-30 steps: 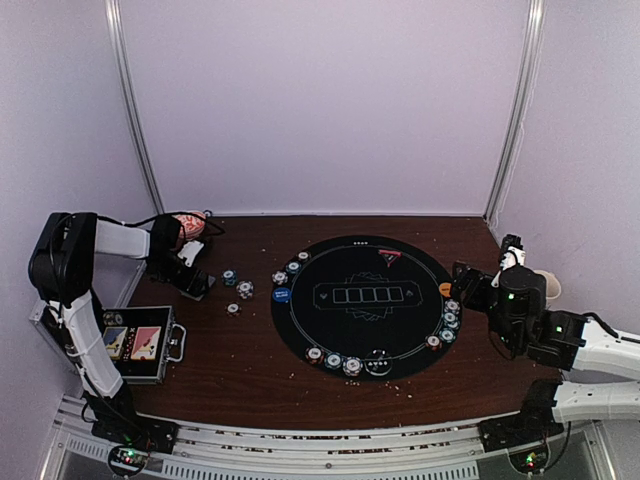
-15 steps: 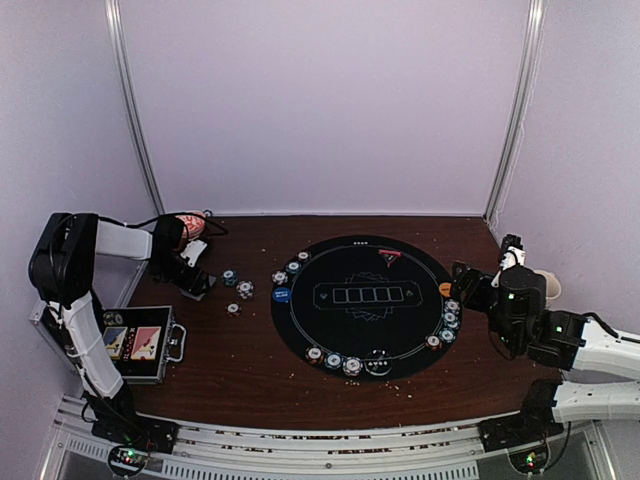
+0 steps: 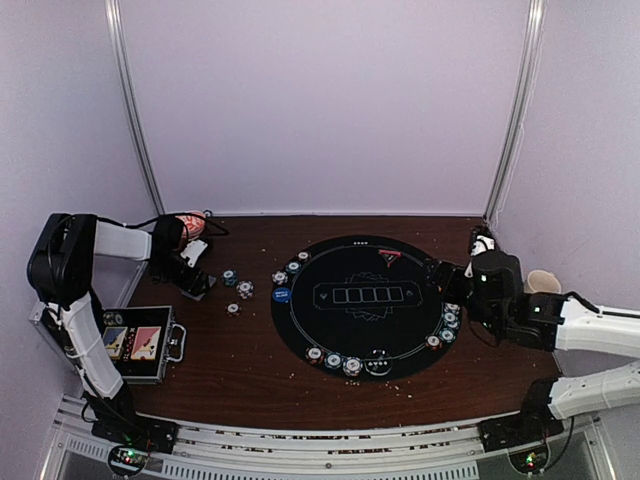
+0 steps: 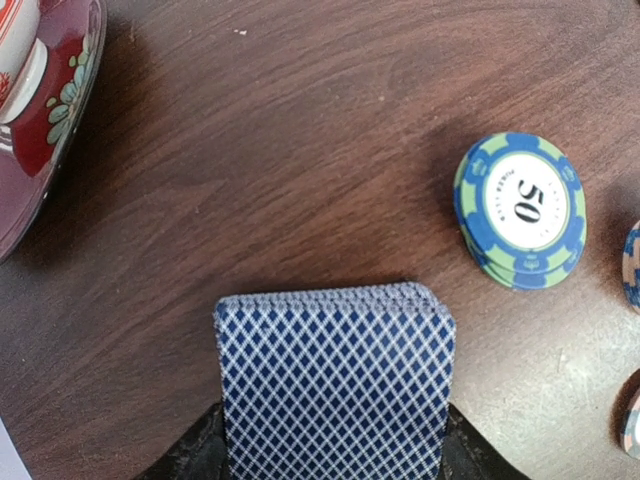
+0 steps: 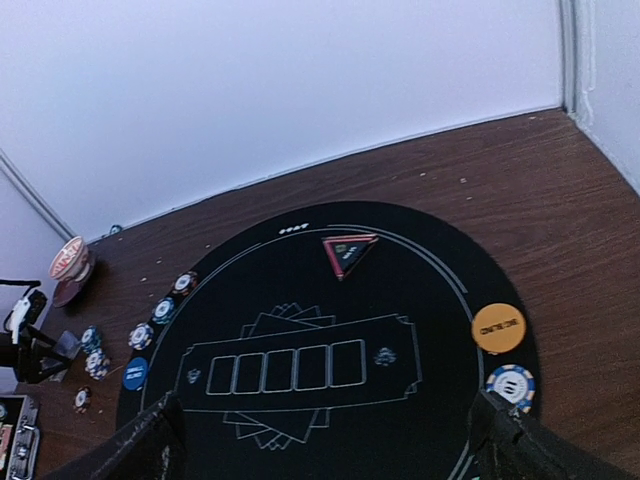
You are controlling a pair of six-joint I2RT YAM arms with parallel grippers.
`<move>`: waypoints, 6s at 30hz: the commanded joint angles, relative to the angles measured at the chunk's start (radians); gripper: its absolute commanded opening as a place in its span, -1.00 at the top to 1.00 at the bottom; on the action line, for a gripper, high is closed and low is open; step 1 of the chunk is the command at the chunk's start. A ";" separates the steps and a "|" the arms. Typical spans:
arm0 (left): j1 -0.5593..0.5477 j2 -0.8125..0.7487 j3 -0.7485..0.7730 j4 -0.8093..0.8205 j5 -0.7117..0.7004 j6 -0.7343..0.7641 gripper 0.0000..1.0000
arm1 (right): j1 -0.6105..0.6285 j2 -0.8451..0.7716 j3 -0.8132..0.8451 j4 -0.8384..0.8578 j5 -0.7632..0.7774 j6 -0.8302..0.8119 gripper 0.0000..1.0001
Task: Distribute texas hold em gaming equipment
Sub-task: Pick up the face-down deck piles from the center of the board, then pass from the left arm to the right, then pass from the right arm to the left
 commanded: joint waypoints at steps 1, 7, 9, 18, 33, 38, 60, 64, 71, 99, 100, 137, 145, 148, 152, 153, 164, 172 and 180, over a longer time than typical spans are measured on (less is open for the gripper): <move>-0.002 -0.018 -0.008 -0.118 0.022 0.029 0.00 | 0.001 0.113 0.127 0.025 -0.172 0.045 -0.99; -0.003 -0.072 0.019 -0.147 0.076 0.049 -0.01 | 0.002 0.302 0.268 0.087 -0.308 0.086 -0.99; -0.002 -0.088 0.020 -0.151 0.095 0.059 -0.01 | 0.002 0.367 0.314 0.126 -0.359 0.105 -0.99; -0.011 -0.170 0.015 -0.175 0.201 0.124 -0.02 | 0.010 0.715 0.517 0.254 -0.615 0.211 -0.97; -0.147 -0.403 -0.085 -0.211 0.386 0.207 -0.03 | 0.087 1.141 0.876 0.421 -0.849 0.402 -0.90; -0.175 -0.438 -0.136 -0.199 0.436 0.215 -0.03 | 0.123 1.233 0.951 0.474 -0.881 0.470 -0.86; -0.221 -0.471 -0.216 -0.161 0.485 0.232 -0.02 | 0.182 1.426 1.079 0.538 -0.940 0.607 -0.69; -0.229 -0.474 -0.228 -0.159 0.491 0.235 -0.02 | 0.197 1.455 1.112 0.518 -0.958 0.612 -0.59; -0.238 -0.505 -0.260 -0.159 0.511 0.254 -0.03 | 0.214 1.458 1.097 0.550 -0.966 0.638 -0.26; -0.260 -0.554 -0.318 -0.159 0.479 0.283 -0.96 | 0.237 1.356 0.984 0.654 -0.990 0.615 0.79; -0.261 -0.546 -0.315 -0.160 0.484 0.285 -0.96 | 0.237 1.352 0.982 0.652 -0.990 0.612 0.78; -0.352 -0.474 -0.303 -0.074 0.427 0.272 -0.75 | 0.237 1.289 0.893 0.738 -0.985 0.646 0.75; -0.359 -0.470 -0.307 -0.068 0.414 0.271 -0.49 | 0.239 1.290 0.885 0.752 -0.982 0.658 0.74; -0.363 -0.471 -0.307 -0.069 0.413 0.272 -0.26 | 0.238 1.289 0.882 0.755 -0.981 0.660 0.69; -0.366 -0.475 -0.310 -0.071 0.410 0.273 0.07 | 0.238 1.287 0.885 0.745 -0.983 0.655 0.55; -0.366 -0.479 -0.311 -0.071 0.408 0.273 0.13 | 0.238 1.287 0.886 0.740 -0.984 0.652 0.52; -0.374 -0.491 -0.318 -0.070 0.399 0.274 -0.01 | 0.234 1.283 0.893 0.731 -0.999 0.641 0.51; -0.374 -0.480 -0.312 -0.068 0.397 0.262 -0.76 | 0.234 1.265 0.881 0.748 -0.998 0.646 0.80; -0.375 -0.475 -0.285 -0.086 0.412 0.261 -0.72 | 0.234 1.257 0.857 0.757 -0.978 0.652 0.93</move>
